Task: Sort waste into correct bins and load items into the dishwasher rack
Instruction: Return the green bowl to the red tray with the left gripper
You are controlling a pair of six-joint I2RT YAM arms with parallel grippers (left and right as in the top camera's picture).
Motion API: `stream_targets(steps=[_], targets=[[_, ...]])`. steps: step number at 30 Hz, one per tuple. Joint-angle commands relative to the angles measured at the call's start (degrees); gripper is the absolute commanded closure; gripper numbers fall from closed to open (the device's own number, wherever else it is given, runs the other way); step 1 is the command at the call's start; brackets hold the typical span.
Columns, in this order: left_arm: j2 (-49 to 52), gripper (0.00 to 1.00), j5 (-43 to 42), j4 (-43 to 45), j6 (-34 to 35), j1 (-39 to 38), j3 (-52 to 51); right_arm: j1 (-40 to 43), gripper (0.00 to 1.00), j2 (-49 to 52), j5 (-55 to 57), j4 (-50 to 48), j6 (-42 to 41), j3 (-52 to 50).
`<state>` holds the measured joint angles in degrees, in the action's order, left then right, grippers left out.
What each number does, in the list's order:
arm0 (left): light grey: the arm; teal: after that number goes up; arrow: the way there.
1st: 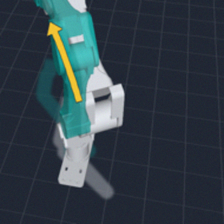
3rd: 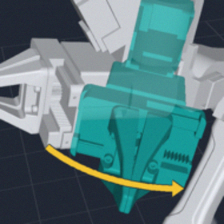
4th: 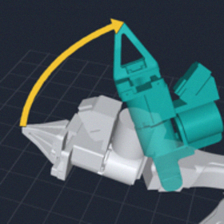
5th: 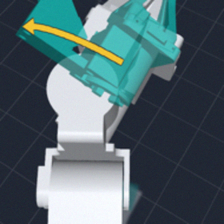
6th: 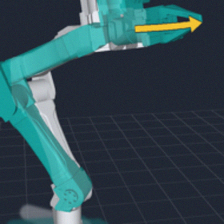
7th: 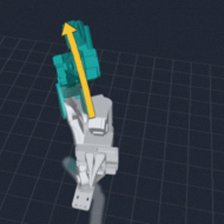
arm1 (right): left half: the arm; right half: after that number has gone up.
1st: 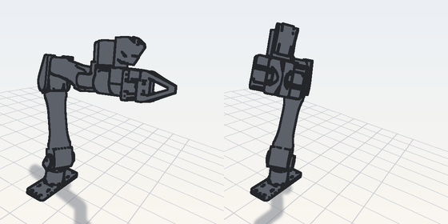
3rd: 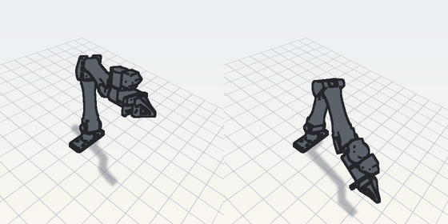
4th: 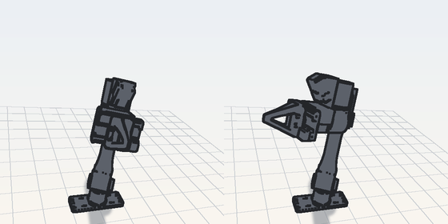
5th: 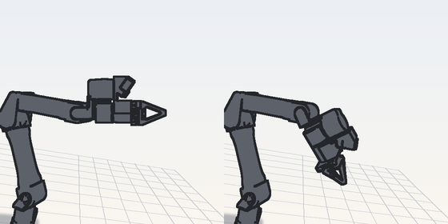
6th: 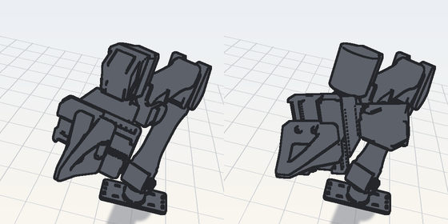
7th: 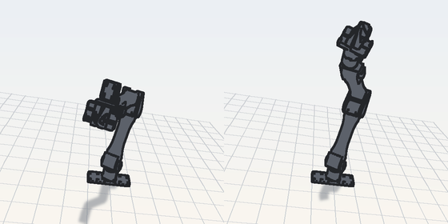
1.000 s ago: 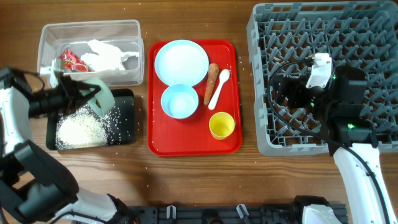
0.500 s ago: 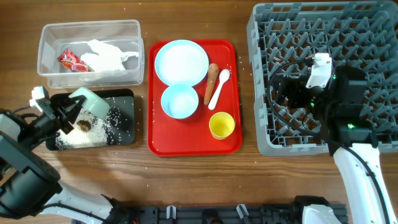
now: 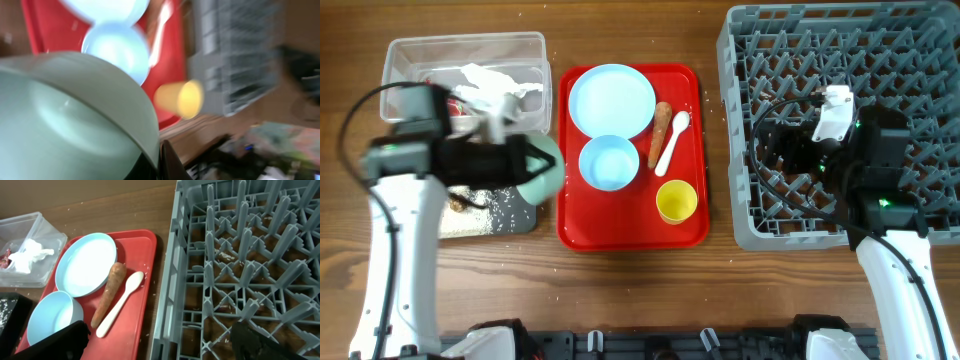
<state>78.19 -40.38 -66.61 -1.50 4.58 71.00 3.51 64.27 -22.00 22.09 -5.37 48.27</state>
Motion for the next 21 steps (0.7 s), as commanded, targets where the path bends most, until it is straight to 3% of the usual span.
stream_targets(steps=[1, 4, 10, 14, 15, 16, 19, 21], targets=[[0.4, 0.96, 25.3, -0.7, 15.2, -14.3, -0.5, -0.3, 0.07, 0.0, 0.2, -0.1, -0.8, 1.2], [1.4, 0.96, 34.8, 1.1, 21.7, -24.2, -4.1, -0.3, 0.07, 0.0, 0.2, 0.0, -0.8, 1.2], [5.1, 0.96, 39.0, 17.4, 24.7, -34.8, -14.7, -0.3, 0.07, 0.0, 0.2, -0.1, -0.8, 1.2], [11.3, 0.94, 38.9, 19.1, 24.7, -39.5, -14.8, -0.3, 0.07, 0.0, 0.2, 0.0, -0.8, 1.2], [11.8, 0.88, 38.9, 19.1, 24.7, -40.2, -14.8, -0.3, 0.07, 0.0, 0.2, 0.0, -0.8, 1.2], [12.0, 0.63, 38.9, 19.1, 24.7, -41.6, -14.8, -0.3, 0.07, 0.0, 0.2, 0.0, -0.8, 1.2], [12.0, 0.46, 37.2, 18.2, 24.7, -41.7, -13.6, -0.3, 0.07, 0.0, 0.2, 0.0, -0.8, 1.2], [12.0, 0.43, 37.0, 14.4, 24.7, -41.7, -9.5, -0.3, 0.06, 0.0, 0.2, -0.2, -0.8, 1.2]])
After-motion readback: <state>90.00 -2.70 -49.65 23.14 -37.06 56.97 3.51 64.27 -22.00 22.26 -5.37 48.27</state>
